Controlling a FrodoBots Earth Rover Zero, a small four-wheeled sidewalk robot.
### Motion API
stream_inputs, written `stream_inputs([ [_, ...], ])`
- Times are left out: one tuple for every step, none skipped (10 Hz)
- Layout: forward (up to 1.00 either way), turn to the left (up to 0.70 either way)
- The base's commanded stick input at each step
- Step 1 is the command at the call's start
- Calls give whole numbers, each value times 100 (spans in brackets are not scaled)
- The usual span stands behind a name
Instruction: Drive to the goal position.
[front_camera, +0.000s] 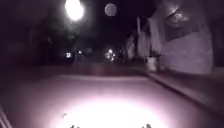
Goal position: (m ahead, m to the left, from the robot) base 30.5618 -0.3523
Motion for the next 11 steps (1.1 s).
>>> stream_inputs([
  [70, 0],
  [70, 0],
  [70, 0],
  [70, 0],
  [70, 0],
  [70, 0],
  [70, 0],
  [70, 0],
  [70, 0],
  [70, 0],
  [70, 0],
])
